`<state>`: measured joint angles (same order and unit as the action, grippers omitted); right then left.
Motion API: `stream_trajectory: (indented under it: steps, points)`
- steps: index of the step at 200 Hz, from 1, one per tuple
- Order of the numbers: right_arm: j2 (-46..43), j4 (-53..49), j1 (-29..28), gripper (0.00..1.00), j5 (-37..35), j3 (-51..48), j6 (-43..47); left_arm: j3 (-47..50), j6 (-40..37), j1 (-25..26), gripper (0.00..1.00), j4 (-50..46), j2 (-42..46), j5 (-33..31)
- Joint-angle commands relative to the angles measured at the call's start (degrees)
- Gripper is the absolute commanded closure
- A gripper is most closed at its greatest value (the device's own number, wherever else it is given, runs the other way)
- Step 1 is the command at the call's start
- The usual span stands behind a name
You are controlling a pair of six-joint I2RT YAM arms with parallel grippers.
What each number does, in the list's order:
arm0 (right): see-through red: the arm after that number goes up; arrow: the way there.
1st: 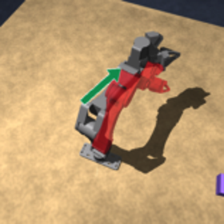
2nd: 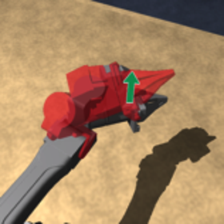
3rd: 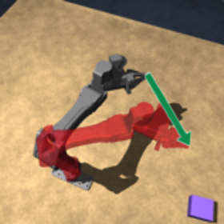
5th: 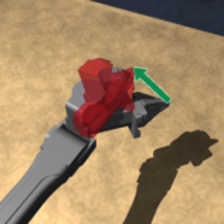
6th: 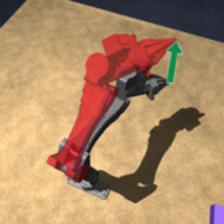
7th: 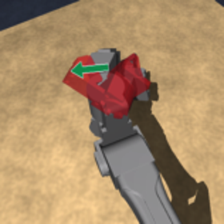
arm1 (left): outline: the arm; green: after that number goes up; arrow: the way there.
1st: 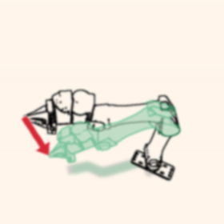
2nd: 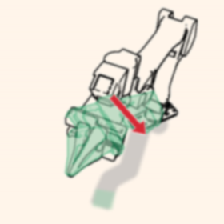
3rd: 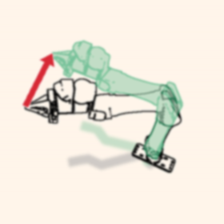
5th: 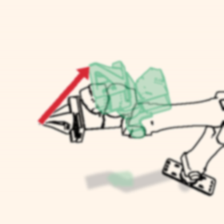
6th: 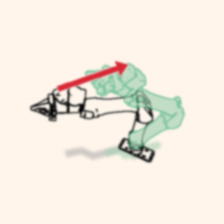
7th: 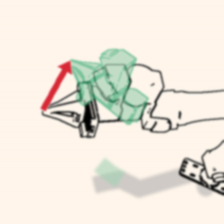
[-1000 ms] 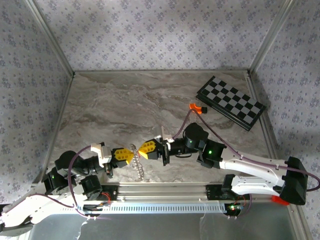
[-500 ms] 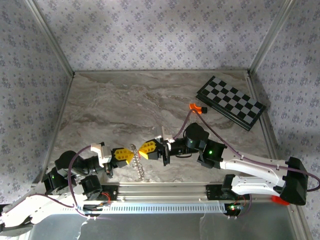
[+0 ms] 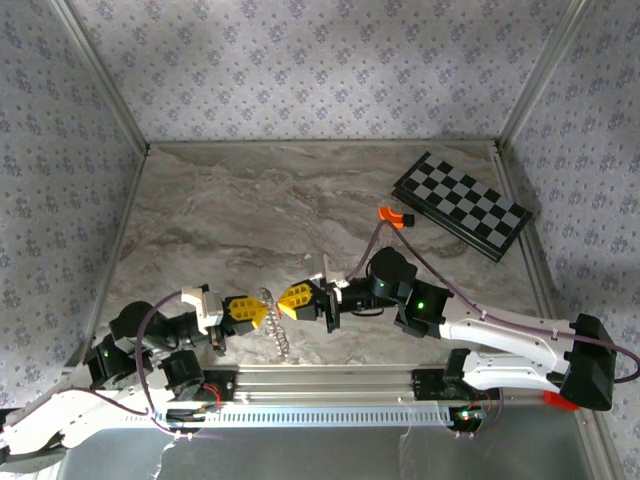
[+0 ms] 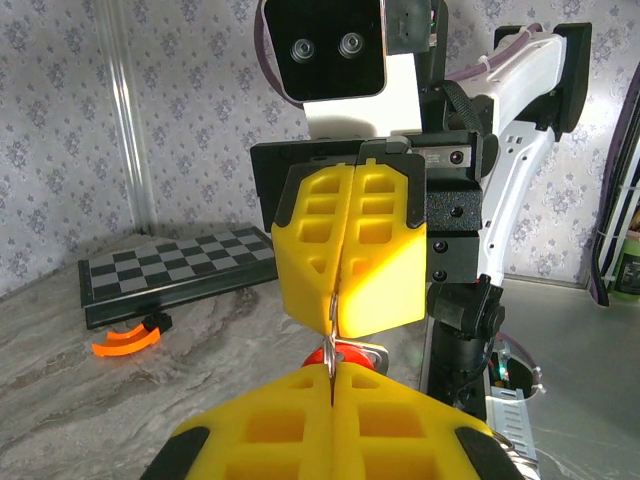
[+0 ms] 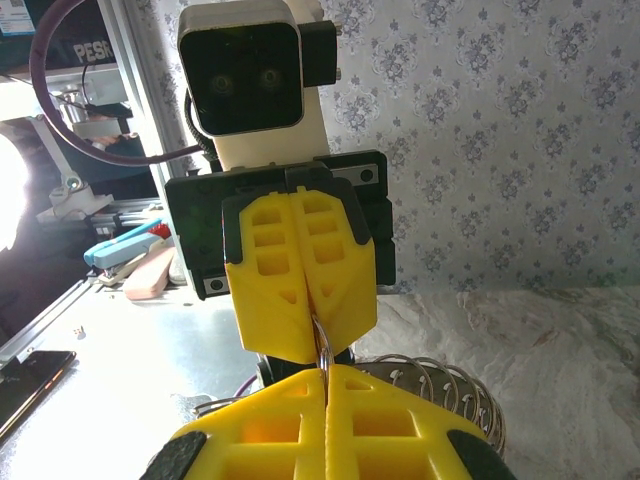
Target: Put the keys on the keyring
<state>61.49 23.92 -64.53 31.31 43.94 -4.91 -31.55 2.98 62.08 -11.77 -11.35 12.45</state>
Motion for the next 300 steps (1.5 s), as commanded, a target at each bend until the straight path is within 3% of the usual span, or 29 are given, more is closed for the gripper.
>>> stream_trajectory:
  steps: [1, 300]
  points:
    - [-0.6, 1.3, -0.2, 1.00, 0.1, -0.1, 0.8, -0.2, -0.7, -0.3, 1.00, 3.6, 0.9, 1.1]
    - [0.1, 2.0, -0.3, 1.00, 1.7, 0.3, 0.9, -0.3, -0.8, -0.3, 1.00, 3.6, 1.2, 1.1]
